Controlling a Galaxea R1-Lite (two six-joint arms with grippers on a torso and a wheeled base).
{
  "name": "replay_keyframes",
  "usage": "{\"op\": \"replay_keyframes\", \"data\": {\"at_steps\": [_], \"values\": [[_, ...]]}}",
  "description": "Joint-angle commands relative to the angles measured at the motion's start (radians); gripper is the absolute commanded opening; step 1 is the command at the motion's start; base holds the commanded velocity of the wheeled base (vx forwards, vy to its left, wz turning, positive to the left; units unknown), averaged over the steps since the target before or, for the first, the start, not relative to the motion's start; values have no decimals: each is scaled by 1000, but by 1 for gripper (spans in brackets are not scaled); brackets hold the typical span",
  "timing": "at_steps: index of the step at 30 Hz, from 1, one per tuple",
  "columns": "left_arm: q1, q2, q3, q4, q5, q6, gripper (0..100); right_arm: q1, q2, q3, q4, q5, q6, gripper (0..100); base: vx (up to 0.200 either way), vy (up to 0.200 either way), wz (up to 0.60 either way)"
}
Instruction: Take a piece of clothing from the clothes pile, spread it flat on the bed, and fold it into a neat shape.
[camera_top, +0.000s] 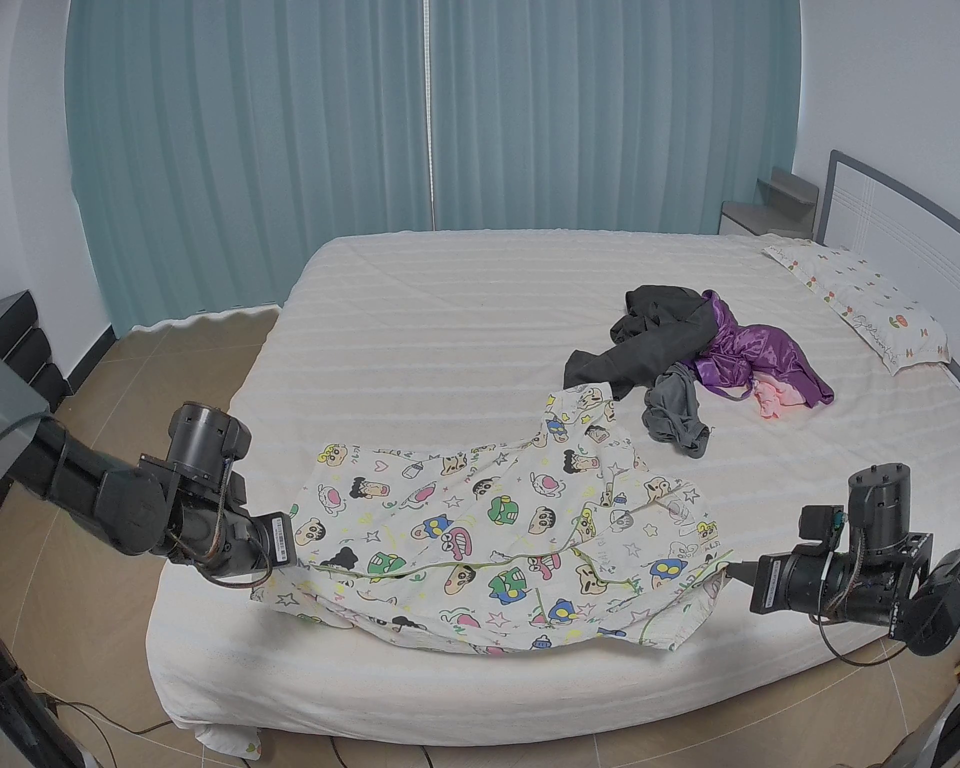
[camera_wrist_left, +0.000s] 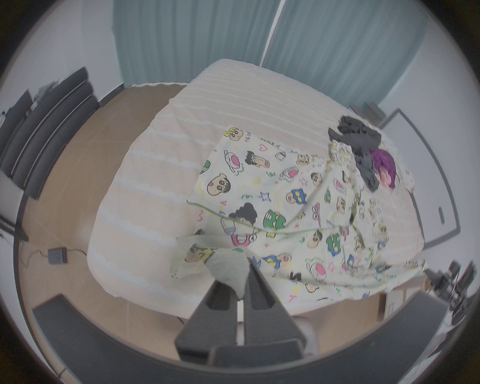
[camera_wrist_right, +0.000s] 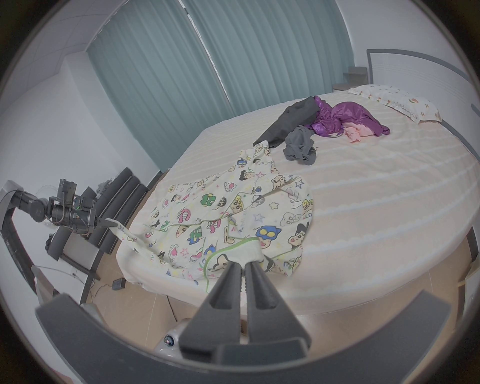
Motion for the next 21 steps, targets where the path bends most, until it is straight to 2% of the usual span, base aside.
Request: {"op": "replay_keyframes", "data": {"at_steps": [1,10,15,21], "values": [[20,80,-74,-3,0,-50,0,-43,76,-46,-2,0,2,0,0,0,0],[58,190,-197,-3,7,-134,0,-64,158,-136,5,-14,2,0,0,0,0],[91,248,-246,-3,7,-134,0,-81,207,-199,8,-27,2,0,0,0,0],[94,336,-311,-3,5,-133,0,-73,284,-262,4,-34,2,0,0,0,0]]}}
